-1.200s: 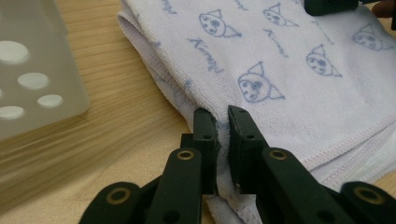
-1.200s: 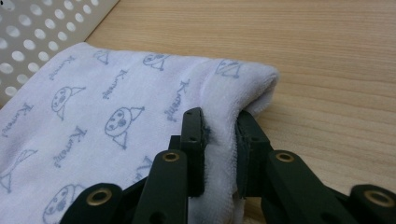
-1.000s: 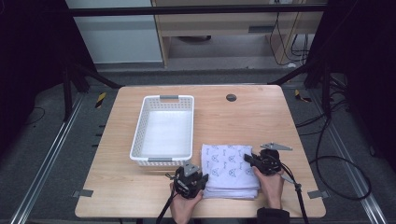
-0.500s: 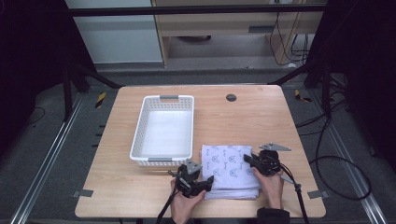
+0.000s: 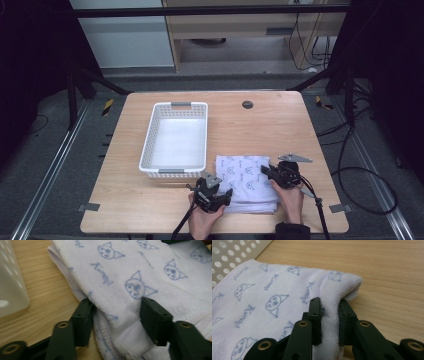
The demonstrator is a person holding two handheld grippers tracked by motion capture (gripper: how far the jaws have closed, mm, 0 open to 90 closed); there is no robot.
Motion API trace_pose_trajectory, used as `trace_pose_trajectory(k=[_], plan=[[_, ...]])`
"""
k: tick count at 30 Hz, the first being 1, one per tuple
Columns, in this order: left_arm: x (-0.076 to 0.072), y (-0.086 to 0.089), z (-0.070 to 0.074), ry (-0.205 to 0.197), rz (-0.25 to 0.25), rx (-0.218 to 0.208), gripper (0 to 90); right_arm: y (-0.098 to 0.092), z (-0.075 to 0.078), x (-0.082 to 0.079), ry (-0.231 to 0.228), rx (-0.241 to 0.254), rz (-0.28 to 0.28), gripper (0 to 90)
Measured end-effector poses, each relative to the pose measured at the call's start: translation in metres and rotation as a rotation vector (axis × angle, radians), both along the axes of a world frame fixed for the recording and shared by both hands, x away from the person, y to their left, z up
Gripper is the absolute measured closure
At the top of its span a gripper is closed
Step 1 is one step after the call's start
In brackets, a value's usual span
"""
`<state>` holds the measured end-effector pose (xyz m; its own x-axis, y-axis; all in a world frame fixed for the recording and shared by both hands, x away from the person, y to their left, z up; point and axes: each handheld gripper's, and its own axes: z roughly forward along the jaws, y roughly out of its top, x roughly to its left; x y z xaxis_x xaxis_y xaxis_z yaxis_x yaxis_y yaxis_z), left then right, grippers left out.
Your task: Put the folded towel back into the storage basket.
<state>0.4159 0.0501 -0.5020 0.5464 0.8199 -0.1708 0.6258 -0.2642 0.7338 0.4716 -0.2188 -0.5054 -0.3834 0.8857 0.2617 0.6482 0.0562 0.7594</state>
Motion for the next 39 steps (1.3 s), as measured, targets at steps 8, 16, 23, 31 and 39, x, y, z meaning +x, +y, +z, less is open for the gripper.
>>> trace_pose_trajectory(k=[8, 16, 23, 31, 39], plan=[[0.0, 0.0, 0.0, 0.015, -0.012, -0.048, 69.1, 0.0, -0.001, 0.0, 0.001, 0.01, -0.008, 76.5], [-0.004, 0.0, 0.008, -0.024, -0.014, -0.041, 73.4, -0.002, 0.002, -0.002, -0.009, 0.039, -0.012, 77.6], [-0.012, 0.006, 0.036, -0.103, -0.032, -0.047, 73.5, -0.002, 0.026, -0.012, -0.087, 0.074, 0.007, 77.8], [-0.016, 0.011, 0.066, -0.177, -0.053, -0.039, 73.4, 0.001, 0.057, -0.025, -0.198, 0.094, -0.006, 77.8], [-0.014, 0.014, 0.089, -0.228, -0.061, -0.024, 73.4, 0.007, 0.076, -0.03, -0.273, 0.111, -0.032, 77.8]])
